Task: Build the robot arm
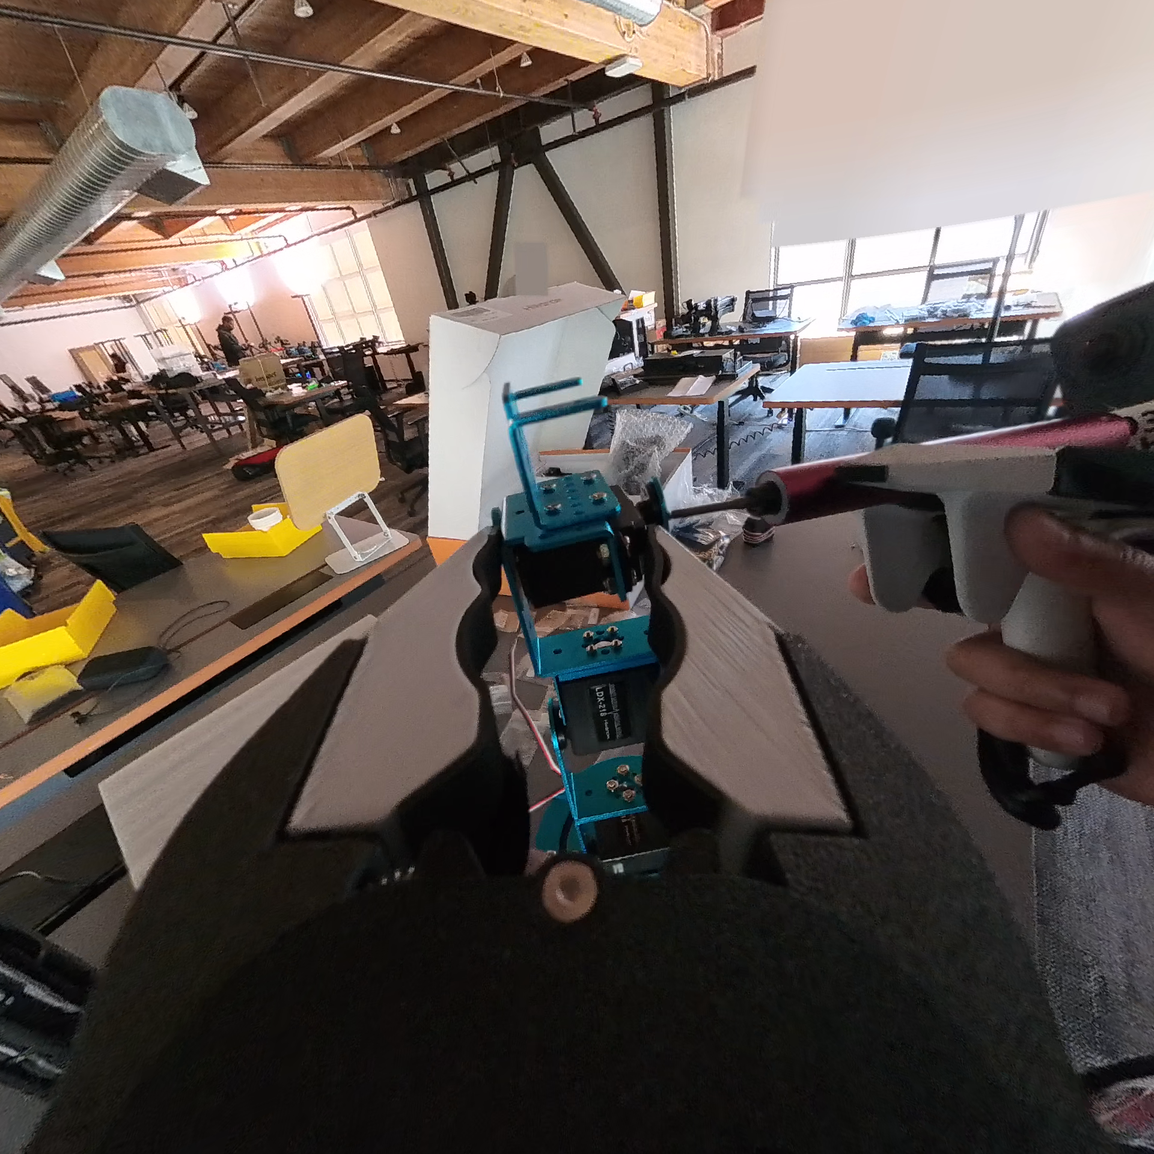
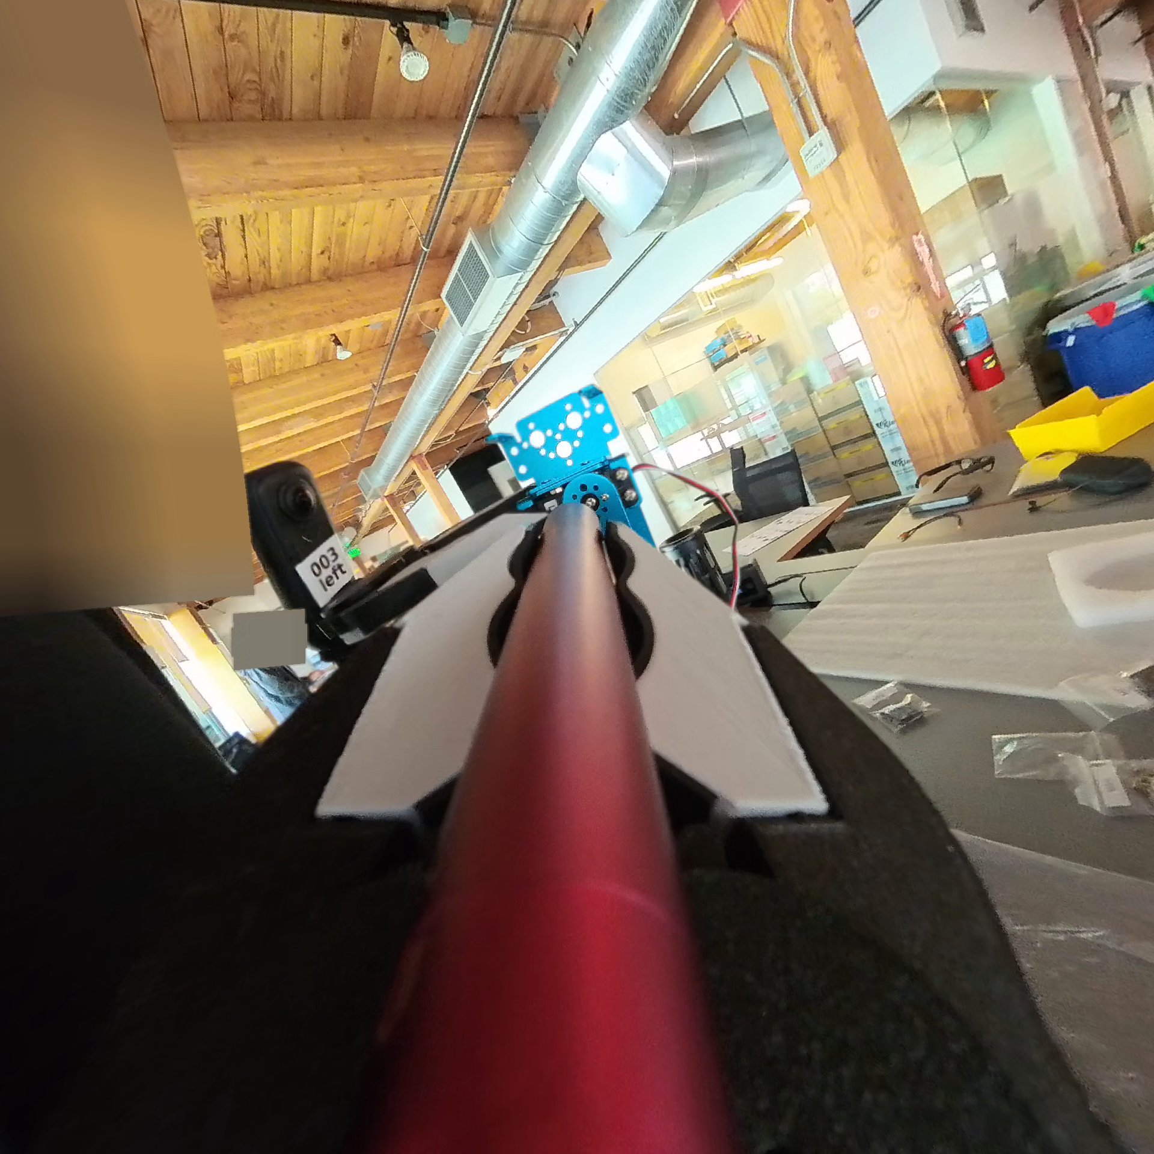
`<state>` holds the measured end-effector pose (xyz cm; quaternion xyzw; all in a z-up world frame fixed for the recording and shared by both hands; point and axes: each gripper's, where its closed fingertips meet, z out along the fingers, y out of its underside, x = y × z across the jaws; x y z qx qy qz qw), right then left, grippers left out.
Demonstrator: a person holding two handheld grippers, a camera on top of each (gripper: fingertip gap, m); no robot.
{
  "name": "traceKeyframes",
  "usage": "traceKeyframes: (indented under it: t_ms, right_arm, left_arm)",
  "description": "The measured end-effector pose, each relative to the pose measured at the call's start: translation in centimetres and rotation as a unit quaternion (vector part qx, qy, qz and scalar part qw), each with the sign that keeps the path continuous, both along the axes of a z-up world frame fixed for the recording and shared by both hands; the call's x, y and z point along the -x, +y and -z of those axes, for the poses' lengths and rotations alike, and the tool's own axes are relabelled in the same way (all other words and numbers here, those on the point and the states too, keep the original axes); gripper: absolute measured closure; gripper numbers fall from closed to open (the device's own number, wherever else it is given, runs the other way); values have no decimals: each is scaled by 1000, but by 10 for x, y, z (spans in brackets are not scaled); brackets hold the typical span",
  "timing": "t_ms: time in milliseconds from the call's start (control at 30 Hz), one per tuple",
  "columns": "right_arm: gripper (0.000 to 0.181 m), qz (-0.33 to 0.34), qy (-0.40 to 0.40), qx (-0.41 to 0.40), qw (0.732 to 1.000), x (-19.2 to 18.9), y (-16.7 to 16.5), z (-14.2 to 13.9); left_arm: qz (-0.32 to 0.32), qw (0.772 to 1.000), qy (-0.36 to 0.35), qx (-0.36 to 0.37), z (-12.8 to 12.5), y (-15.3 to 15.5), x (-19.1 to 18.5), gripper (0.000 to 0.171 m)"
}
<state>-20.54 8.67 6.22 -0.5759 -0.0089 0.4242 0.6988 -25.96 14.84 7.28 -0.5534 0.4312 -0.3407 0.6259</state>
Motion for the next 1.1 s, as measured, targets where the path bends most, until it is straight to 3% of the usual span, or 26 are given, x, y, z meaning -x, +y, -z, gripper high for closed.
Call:
traceKeyframes:
  t_ms: [167,267,367,433,533,767,967,1100]
  right_arm:
    - [159,0,0,15,1000,1,1,-1]
    - [159,1,7,22,1000,1,2,-2]
    - [159,8,-4,23,1000,2,1,-2]
    - [159,12,-13,24,1000,3,0,-3]
    - [159,20,-21,24,999,4,0,-4]
    - [159,33,-39,21,998,6,-2,-5]
    - [159,38,-42,20,998,7,-2,-6]
    - [158,41,-70,10,997,7,-2,-5]
  left_arm:
    - [0,999,4,-35,0,-3,3,119]
    - [-19,995,3,-95,-7,-7,20,109]
    - [-26,985,4,-168,-14,-18,35,111]
    - [-18,967,23,-252,-18,-35,32,112]
    - [-4,920,89,-381,-15,-56,7,119]
    - [-25,842,192,-503,14,-58,-48,123]
    - [-45,827,188,-528,8,-56,-60,148]
    - [-51,815,190,-545,8,-55,-60,149]
